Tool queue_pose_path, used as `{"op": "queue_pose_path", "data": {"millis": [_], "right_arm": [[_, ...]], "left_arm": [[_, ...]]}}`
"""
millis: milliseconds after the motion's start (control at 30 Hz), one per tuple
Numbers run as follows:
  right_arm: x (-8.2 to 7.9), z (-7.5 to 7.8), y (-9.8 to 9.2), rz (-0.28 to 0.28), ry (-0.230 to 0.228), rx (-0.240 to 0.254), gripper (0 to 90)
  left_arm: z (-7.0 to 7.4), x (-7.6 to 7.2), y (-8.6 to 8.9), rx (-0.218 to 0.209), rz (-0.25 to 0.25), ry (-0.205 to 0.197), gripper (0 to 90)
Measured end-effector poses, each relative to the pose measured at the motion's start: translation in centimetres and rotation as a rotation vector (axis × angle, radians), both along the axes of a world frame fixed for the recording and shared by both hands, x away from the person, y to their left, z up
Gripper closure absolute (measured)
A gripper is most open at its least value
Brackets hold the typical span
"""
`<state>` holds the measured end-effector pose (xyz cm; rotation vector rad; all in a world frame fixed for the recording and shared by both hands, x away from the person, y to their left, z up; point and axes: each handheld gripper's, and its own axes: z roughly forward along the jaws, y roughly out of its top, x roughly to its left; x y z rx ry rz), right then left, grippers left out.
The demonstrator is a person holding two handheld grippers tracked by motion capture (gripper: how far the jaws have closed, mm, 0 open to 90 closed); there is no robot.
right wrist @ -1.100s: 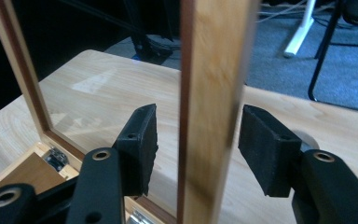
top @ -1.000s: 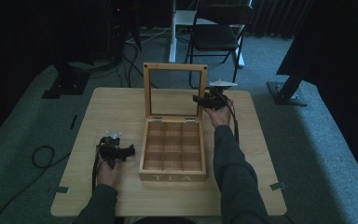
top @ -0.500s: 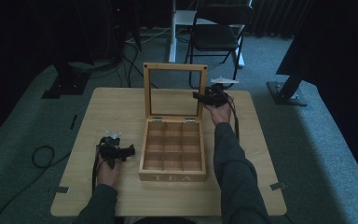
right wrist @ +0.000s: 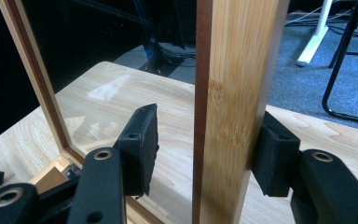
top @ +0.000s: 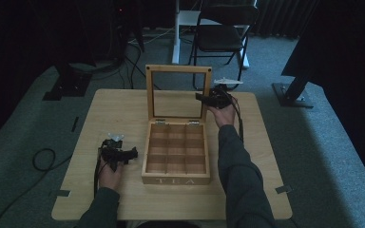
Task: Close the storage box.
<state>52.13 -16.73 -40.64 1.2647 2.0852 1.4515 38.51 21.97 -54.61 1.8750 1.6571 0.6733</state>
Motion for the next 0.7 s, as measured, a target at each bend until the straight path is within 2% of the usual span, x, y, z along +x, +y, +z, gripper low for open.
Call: {"op": "queue_pose_path", "data": {"millis": [433, 533, 700], "right_arm": [[-2.7, 0.5, 0.0, 0.009, -0.045, -0.009, 44.7], [-3.5, 0.8, 0.0, 0.004, -0.059, -0.044, 46.2], [-4.4, 1.3, -0.3, -0.017, -0.056, -0.045, 50.1]], "left_arm": [[0.0, 0.0, 0.0, 0.000, 0.000, 0.000, 1.6], [0.0, 0.0, 0.0, 0.000, 0.001, -0.002, 1.6], [0.0, 0.0, 0.0, -0.002, 0.002, -0.001, 1.6]]}}
